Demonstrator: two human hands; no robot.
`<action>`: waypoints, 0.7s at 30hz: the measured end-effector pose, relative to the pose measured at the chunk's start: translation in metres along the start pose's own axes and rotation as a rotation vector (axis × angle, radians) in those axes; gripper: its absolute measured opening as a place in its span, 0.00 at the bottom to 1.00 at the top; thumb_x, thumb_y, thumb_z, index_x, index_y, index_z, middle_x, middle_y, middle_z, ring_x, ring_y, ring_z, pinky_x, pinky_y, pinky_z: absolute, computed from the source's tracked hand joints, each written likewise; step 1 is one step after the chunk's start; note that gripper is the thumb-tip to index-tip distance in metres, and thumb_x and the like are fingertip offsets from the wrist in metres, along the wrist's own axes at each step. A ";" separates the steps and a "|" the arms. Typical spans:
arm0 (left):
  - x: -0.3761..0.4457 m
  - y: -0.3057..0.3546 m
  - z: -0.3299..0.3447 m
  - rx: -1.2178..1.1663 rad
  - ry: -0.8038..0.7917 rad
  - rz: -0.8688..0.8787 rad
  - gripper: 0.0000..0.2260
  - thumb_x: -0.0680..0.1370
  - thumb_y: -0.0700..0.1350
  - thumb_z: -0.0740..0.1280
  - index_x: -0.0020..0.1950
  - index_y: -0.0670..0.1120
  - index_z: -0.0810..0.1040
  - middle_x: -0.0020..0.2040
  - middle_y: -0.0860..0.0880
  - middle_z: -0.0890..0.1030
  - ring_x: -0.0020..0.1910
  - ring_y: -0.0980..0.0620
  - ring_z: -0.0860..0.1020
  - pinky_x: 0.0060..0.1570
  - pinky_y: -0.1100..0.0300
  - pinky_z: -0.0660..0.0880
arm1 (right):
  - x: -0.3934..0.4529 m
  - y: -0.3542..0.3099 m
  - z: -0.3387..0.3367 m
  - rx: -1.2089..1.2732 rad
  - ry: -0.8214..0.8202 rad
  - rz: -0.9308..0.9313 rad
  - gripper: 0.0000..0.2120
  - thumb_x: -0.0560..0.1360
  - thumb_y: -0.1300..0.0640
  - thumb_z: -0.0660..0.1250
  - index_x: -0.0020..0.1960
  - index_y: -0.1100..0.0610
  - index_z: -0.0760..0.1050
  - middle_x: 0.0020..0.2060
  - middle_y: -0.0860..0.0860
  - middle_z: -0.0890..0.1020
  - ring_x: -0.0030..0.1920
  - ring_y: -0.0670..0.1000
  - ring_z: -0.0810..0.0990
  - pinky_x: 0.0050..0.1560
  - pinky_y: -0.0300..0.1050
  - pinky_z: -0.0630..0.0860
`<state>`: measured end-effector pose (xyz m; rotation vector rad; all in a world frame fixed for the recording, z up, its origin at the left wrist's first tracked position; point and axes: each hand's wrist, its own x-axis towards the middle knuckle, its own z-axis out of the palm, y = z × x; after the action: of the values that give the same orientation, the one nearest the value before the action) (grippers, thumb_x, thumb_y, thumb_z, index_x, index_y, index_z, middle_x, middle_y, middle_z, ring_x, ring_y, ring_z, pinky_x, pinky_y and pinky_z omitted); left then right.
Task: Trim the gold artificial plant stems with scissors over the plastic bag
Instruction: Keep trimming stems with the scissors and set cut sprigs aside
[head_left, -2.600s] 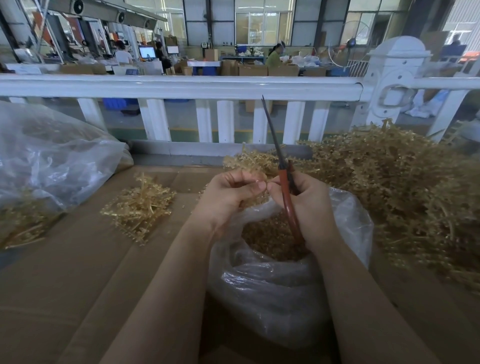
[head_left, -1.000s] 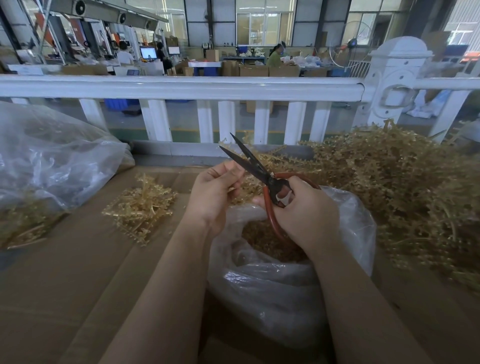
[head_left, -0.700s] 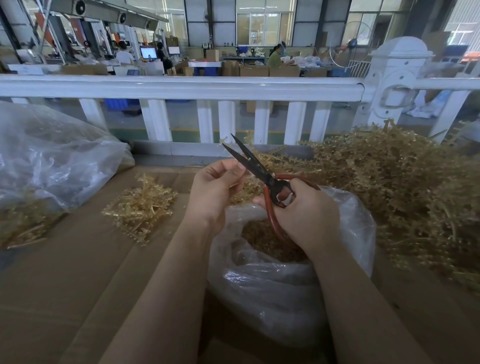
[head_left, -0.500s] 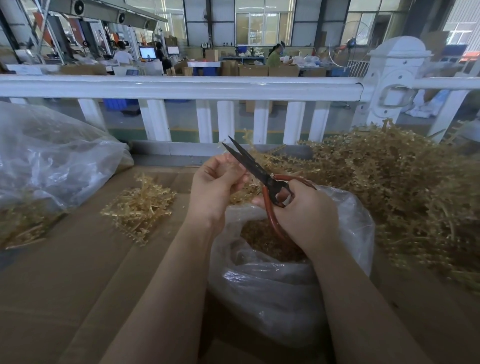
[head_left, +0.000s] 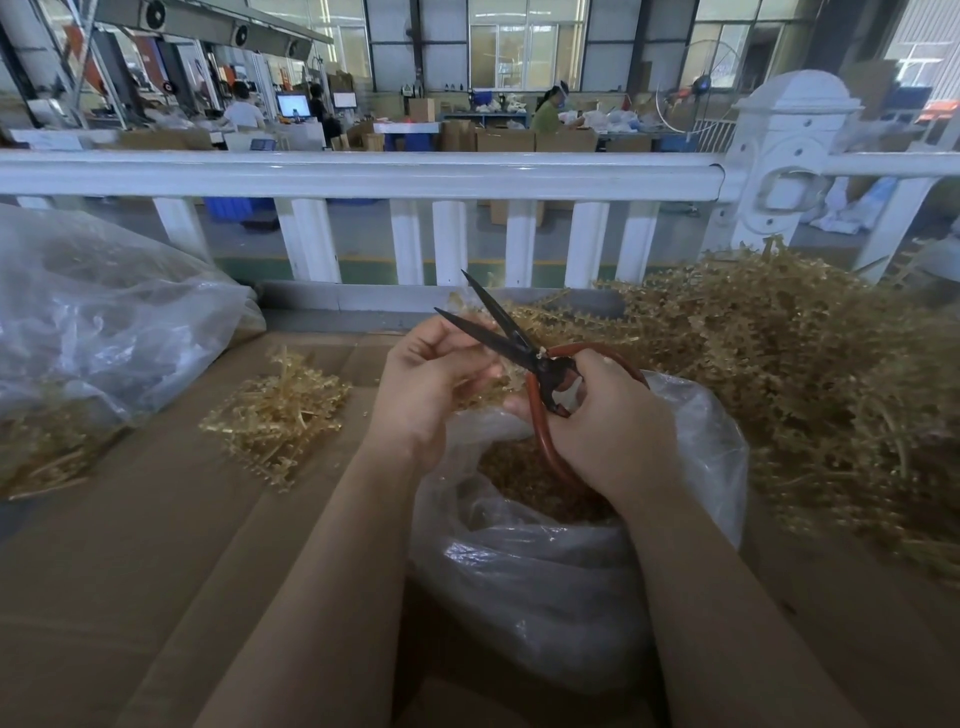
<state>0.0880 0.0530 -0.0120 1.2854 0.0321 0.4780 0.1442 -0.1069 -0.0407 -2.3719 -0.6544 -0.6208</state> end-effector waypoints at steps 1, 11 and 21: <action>0.000 0.000 0.000 -0.001 -0.006 0.006 0.10 0.75 0.28 0.67 0.46 0.42 0.80 0.38 0.49 0.84 0.36 0.54 0.81 0.39 0.63 0.78 | 0.000 0.000 -0.001 -0.002 0.011 -0.007 0.32 0.67 0.23 0.63 0.47 0.52 0.75 0.40 0.42 0.79 0.40 0.47 0.76 0.37 0.45 0.76; -0.001 0.000 0.002 -0.006 -0.026 0.022 0.09 0.75 0.28 0.67 0.48 0.40 0.82 0.40 0.47 0.85 0.36 0.55 0.81 0.39 0.66 0.77 | 0.000 0.000 -0.001 -0.039 0.050 -0.008 0.22 0.71 0.32 0.70 0.44 0.51 0.74 0.32 0.43 0.76 0.35 0.48 0.75 0.33 0.44 0.73; 0.001 -0.002 -0.003 0.072 -0.027 0.112 0.10 0.74 0.30 0.69 0.44 0.44 0.83 0.36 0.47 0.83 0.34 0.53 0.77 0.40 0.63 0.74 | -0.001 -0.003 -0.001 -0.037 0.137 -0.056 0.25 0.69 0.28 0.67 0.41 0.50 0.70 0.28 0.42 0.70 0.30 0.47 0.71 0.28 0.41 0.65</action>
<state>0.0891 0.0557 -0.0140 1.3694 -0.0462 0.5596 0.1419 -0.1061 -0.0388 -2.3275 -0.6556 -0.8182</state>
